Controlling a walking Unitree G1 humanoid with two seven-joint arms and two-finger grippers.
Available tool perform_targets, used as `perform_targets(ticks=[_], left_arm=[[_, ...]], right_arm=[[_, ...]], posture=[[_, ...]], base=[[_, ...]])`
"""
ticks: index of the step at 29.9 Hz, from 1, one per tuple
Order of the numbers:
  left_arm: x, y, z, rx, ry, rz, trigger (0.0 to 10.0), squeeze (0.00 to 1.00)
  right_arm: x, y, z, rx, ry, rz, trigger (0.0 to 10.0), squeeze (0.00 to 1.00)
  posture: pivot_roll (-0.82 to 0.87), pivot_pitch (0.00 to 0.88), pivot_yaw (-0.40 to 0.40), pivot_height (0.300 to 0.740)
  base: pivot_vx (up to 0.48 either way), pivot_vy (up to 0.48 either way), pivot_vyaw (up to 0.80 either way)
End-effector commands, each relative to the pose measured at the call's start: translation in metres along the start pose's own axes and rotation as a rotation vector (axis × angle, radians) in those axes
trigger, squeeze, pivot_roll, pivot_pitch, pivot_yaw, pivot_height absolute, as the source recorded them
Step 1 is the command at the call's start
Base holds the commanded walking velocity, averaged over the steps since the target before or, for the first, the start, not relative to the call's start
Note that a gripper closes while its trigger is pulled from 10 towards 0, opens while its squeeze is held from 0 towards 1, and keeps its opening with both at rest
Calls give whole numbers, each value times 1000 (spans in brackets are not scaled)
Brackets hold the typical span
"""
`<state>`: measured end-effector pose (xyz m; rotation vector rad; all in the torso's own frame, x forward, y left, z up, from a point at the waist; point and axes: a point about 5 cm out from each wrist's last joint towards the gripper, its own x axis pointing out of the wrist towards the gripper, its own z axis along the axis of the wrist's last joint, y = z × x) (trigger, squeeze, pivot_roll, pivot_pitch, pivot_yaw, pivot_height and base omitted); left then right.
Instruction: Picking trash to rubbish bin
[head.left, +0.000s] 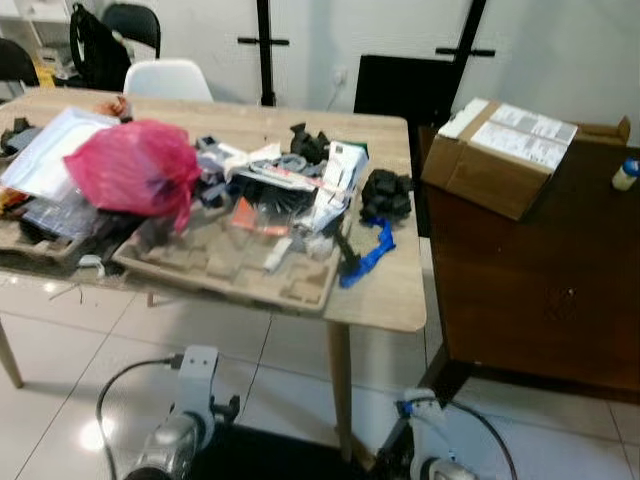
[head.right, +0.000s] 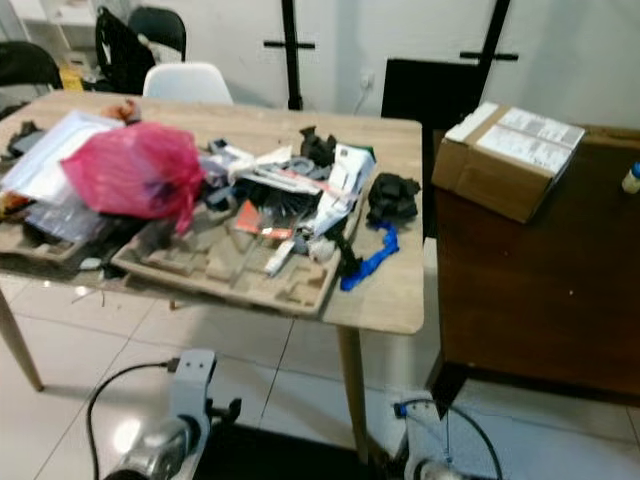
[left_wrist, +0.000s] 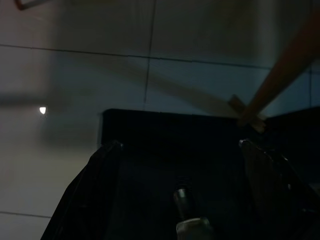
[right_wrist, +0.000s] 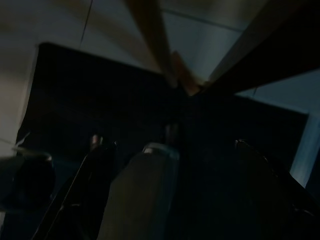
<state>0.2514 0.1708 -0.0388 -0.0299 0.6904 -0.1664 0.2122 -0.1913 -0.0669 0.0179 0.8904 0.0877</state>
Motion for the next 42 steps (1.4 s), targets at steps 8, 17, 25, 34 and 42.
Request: perform_targets(ticks=[8, 17, 25, 34, 42], left_arm=[[-3, -2, -10, 9, 19, -16, 10000, 0], [-3, -4, -12, 11, 19, -21, 10000, 0], [-4, -6, -14, -38, 6, -11, 10000, 0], [-8, 1, -17, -52, -4, -7, 10000, 0], [-20, 10, -14, 115, -51, -150, 10000, 0]], right_arm=[[-1, 0, -7, 20, 11, 8, 10000, 0], [-2, -4, -1, -14, -4, 27, 10000, 0], [-1, -6, 9, -68, -27, 48, 10000, 0], [0, 2, 24, -116, -79, 151, 10000, 0], [-5, 25, 50, -254, -152, 480, 10000, 0]], posture=[[-61, 68, 36, 740], [-64, 68, 26, 740], [-63, 78, 4, 740], [-49, 73, -1, 740], [-40, 63, -5, 740]], base=[[0, 0, 0], [0, 0, 0], [0, -306, 0], [0, 0, 0], [0, 0, 0]])
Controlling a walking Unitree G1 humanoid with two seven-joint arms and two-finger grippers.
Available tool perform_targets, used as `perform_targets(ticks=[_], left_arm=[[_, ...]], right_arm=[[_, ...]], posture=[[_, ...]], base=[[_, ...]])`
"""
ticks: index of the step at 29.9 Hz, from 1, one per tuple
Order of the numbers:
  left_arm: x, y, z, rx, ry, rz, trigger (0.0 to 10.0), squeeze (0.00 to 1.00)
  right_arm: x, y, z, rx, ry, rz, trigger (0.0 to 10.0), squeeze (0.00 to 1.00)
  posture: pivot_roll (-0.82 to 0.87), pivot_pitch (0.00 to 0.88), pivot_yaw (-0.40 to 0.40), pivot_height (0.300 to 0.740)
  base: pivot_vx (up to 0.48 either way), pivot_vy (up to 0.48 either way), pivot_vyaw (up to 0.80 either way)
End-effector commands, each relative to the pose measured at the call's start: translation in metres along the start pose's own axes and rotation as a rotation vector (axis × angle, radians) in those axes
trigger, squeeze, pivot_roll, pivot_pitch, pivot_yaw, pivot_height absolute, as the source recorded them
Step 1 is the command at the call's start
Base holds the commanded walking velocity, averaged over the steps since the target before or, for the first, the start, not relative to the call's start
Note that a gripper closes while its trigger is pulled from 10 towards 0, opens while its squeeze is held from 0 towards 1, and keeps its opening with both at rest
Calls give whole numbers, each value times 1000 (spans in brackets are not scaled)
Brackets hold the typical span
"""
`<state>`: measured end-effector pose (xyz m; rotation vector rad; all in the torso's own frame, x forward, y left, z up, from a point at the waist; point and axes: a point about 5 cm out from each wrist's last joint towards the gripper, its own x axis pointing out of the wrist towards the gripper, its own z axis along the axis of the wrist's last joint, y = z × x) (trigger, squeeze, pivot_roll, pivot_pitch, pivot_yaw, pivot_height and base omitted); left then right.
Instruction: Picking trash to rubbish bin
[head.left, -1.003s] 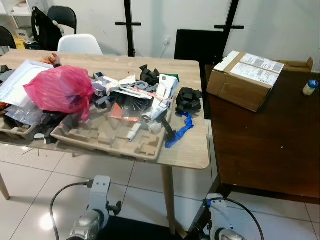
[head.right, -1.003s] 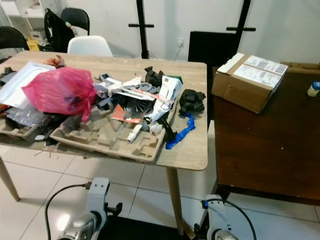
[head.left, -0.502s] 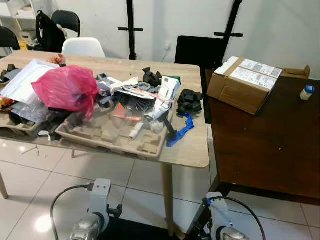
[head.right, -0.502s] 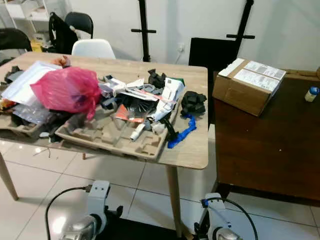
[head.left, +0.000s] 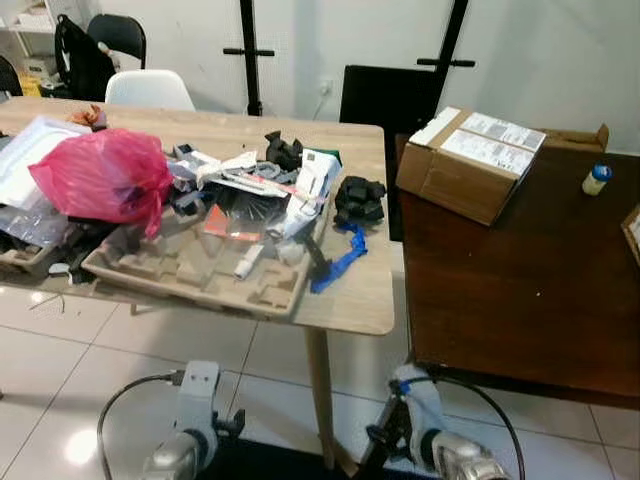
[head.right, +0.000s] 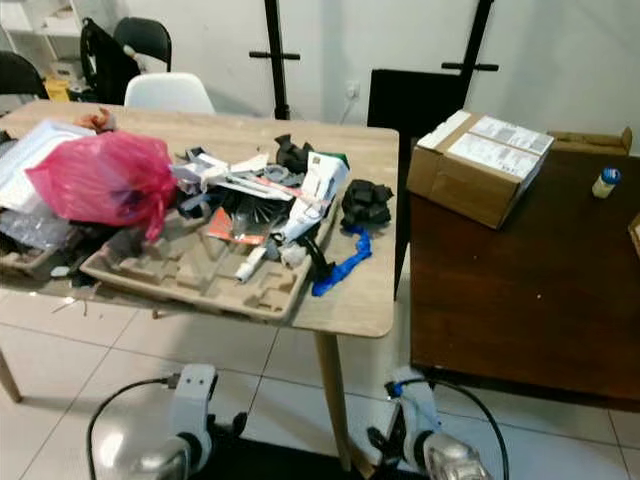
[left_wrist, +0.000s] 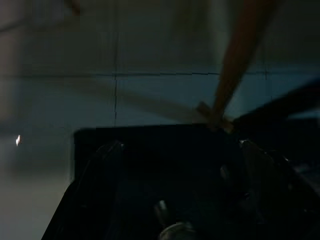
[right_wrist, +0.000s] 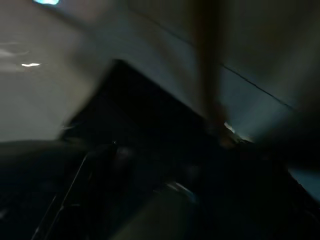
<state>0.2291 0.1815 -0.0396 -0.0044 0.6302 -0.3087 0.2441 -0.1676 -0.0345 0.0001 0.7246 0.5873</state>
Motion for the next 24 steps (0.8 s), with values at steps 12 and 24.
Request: perform_targets(ticks=[12, 24], left_arm=[[-73, 20, 64, 175, -81, -548, 10000, 0], [-93, 5, 197, 155, -538, -595, 10000, 0]], right_arm=[[-33, 5, 88, -186, -147, 538, 10000, 0], [-70, 17, 194, -292, -525, 592, 10000, 0]], posture=[[-17, 58, -37, 740], [-31, 66, -25, 740]], base=[[0, 0, 0], [0, 0, 0]])
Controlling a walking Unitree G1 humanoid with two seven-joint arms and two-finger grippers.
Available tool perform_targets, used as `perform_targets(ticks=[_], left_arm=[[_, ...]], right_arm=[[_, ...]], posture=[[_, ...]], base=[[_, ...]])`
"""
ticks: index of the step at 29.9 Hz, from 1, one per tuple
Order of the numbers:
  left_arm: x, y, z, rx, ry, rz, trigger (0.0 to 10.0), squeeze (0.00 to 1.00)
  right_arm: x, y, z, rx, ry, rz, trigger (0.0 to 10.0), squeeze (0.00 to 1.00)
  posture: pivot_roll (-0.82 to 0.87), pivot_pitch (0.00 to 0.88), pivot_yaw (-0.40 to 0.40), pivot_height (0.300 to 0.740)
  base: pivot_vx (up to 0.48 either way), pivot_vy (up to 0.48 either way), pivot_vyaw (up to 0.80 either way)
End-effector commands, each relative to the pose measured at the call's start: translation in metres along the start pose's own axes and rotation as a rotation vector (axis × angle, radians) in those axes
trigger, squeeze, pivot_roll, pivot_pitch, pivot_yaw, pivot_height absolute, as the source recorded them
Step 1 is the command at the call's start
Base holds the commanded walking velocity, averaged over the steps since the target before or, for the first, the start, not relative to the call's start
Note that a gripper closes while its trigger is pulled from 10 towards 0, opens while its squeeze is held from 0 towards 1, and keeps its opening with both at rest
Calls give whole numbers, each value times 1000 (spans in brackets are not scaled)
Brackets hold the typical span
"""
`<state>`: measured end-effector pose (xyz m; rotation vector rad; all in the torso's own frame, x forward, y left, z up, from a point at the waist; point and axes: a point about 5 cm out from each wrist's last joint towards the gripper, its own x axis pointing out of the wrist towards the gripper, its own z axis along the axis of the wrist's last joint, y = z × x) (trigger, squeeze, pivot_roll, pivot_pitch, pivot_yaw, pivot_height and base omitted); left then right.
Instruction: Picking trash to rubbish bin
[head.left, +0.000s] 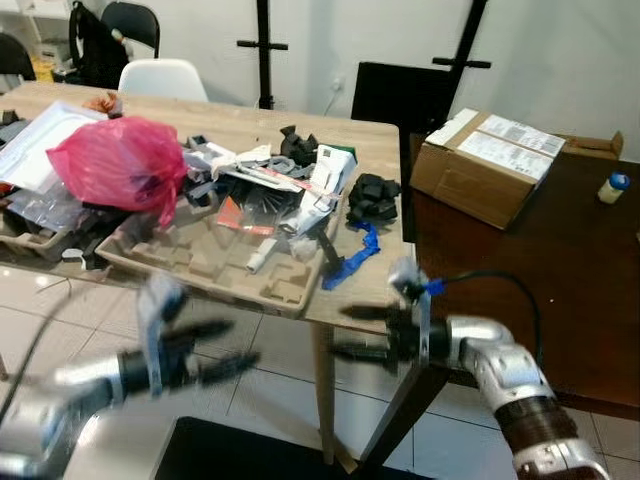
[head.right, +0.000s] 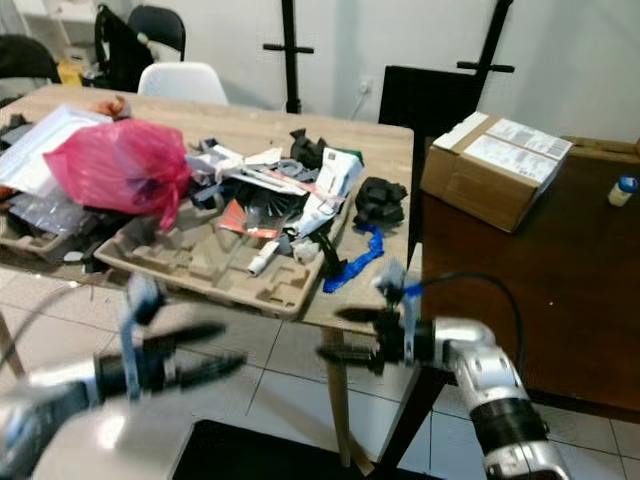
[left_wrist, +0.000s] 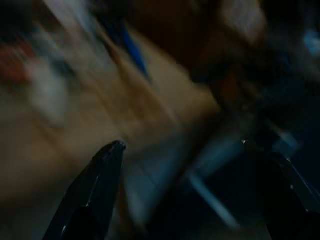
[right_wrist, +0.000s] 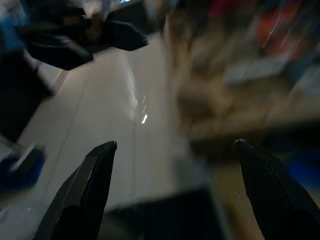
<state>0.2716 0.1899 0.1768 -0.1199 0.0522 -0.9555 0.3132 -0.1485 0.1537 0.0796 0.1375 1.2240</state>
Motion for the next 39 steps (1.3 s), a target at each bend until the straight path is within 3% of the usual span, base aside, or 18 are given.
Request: perform_targets(ticks=[1, 3, 4, 5, 6, 12, 20, 28, 33, 34, 36, 37, 38, 39], left_arm=[[2, 16, 4, 26, -19, 147, 10000, 0], [9, 33, 13, 95, -14, 282, 10000, 0], [9, 33, 13, 95, -14, 282, 10000, 0], [14, 47, 22, 139, -3, 385, 10000, 835], [19, 55, 24, 125, 0, 429, 10000, 1000], [39, 74, 22, 96, 34, 521, 10000, 1000], [64, 93, 18, 93, 65, 642, 10000, 1000], [81, 97, 18, 68, 59, 674, 10000, 1000], [83, 102, 14, 119, 114, 744, 10000, 1000], [82, 103, 14, 125, 121, 758, 10000, 776], [81, 105, 12, 128, 134, 772, 10000, 776], [81, 105, 12, 124, 140, 776, 10000, 224], [80, 106, 10, 112, 144, 784, 10000, 39], [80, 106, 10, 96, 146, 787, 10000, 0]], right_arm=[[-1, -4, 14, -13, -65, -50, 10000, 0], [1, -9, 26, -41, -106, -107, 10000, 0], [1, -9, 26, -41, -106, -107, 10000, 0], [4, -13, 37, -70, -136, -178, 10000, 0], [7, -17, 43, -86, -156, -232, 10000, 0], [17, -25, 55, -103, -209, -367, 10000, 0], [24, -28, 49, -92, -209, -468, 10000, 0], [31, -26, 44, -73, -229, -528, 10000, 0], [33, -25, 44, -67, -246, -552, 10000, 0], [33, -25, 43, -67, -246, -554, 10000, 0], [32, -24, 43, -69, -244, -558, 10000, 0], [32, -24, 42, -70, -243, -559, 10000, 0], [32, -24, 42, -69, -241, -560, 10000, 0], [31, -24, 42, -70, -240, -561, 10000, 0]], posture=[[-32, 66, -23, 740], [-31, 66, -19, 740], [-31, 66, -19, 740], [-31, 67, -17, 740], [-36, 66, -10, 740], [-46, 68, 3, 740], [-55, 84, 18, 740], [-66, 116, 33, 740], [-70, 128, 40, 740], [-70, 128, 40, 740], [-71, 129, 40, 740], [-72, 131, 40, 740], [-73, 131, 40, 740], [-74, 131, 41, 740]], base=[[0, 0, 0], [0, 0, 0], [0, 0, 0], [0, 0, 0], [0, 0, 0], [0, 0, 0], [0, 0, 0], [0, 0, 0], [0, 0, 0], [0, 0, 0], [0, 0, 0], [0, 0, 0], [0, 0, 0], [0, 0, 0]])
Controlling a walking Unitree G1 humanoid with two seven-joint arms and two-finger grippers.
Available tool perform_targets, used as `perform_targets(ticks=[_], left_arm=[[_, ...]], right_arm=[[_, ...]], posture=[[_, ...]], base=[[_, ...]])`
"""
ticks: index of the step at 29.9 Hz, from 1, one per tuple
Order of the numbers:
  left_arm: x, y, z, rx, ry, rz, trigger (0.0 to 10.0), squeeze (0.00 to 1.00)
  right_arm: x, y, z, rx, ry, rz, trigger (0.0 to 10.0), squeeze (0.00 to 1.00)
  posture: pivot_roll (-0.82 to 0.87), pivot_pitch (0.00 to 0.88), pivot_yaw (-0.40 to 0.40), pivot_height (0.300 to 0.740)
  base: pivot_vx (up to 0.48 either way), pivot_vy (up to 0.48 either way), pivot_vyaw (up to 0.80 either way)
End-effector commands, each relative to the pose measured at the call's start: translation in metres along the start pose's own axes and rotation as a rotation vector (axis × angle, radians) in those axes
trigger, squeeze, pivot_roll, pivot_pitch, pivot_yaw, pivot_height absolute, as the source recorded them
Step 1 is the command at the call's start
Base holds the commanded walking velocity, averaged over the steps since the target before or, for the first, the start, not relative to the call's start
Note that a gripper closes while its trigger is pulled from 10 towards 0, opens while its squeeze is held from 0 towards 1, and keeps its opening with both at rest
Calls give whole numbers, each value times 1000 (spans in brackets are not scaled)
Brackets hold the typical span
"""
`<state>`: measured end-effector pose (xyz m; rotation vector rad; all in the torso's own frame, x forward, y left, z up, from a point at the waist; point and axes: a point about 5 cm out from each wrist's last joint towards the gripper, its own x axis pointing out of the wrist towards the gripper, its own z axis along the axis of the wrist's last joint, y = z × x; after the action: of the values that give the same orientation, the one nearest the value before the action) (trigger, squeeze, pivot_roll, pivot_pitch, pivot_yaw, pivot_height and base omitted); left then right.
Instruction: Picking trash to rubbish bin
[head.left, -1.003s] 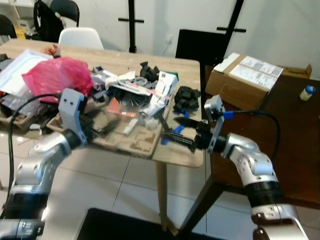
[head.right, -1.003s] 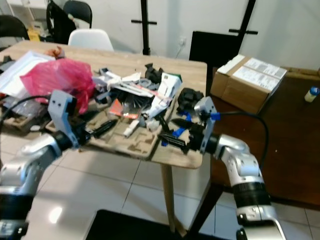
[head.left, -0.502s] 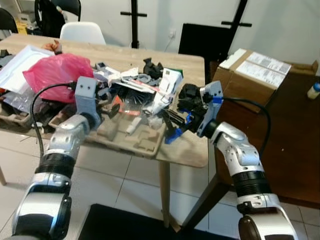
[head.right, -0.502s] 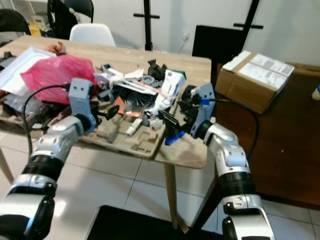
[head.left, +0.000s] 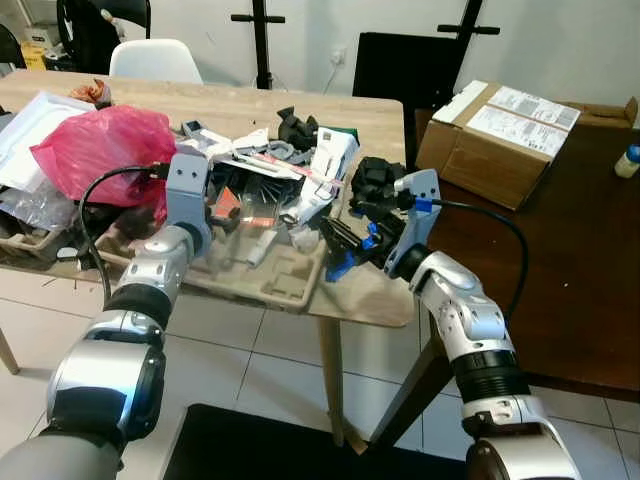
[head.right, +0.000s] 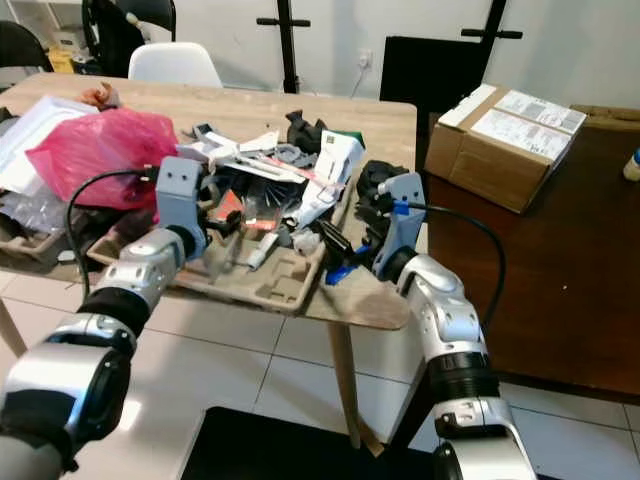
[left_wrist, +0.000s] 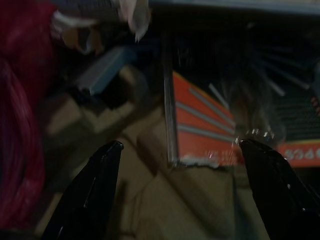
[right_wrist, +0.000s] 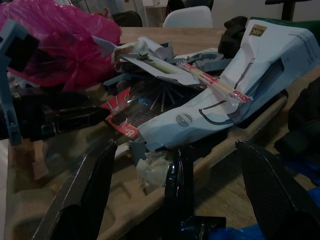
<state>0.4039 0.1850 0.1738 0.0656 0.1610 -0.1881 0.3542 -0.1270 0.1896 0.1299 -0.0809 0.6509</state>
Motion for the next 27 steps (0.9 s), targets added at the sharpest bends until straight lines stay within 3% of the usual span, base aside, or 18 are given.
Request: perform_targets(ticks=[1, 6, 7, 12, 27], left_arm=[[0, 2, -1, -18, 15, 11, 10000, 0], [1, 2, 1, -173, -14, -13, 10000, 0], [1, 2, 1, -173, -14, -13, 10000, 0], [3, -3, 16, -372, -112, -103, 10000, 0], [4, -25, 16, -390, -96, -338, 10000, 0]], right_arm=[[-2, 1, 0, -15, -3, -2, 10000, 0], [-2, 1, 0, -18, -3, -8, 10000, 0], [-2, 1, 0, -18, -3, -8, 10000, 0], [-3, -1, 1, -20, -2, -14, 10000, 0], [-1, 2, -1, -18, 17, 9, 10000, 0]], posture=[[-75, 132, 41, 740], [-80, 133, 40, 740], [-80, 133, 40, 740], [-84, 129, 37, 740], [-82, 127, 31, 740]], base=[[0, 0, 0], [0, 0, 0], [0, 0, 0], [0, 0, 0], [0, 0, 0]])
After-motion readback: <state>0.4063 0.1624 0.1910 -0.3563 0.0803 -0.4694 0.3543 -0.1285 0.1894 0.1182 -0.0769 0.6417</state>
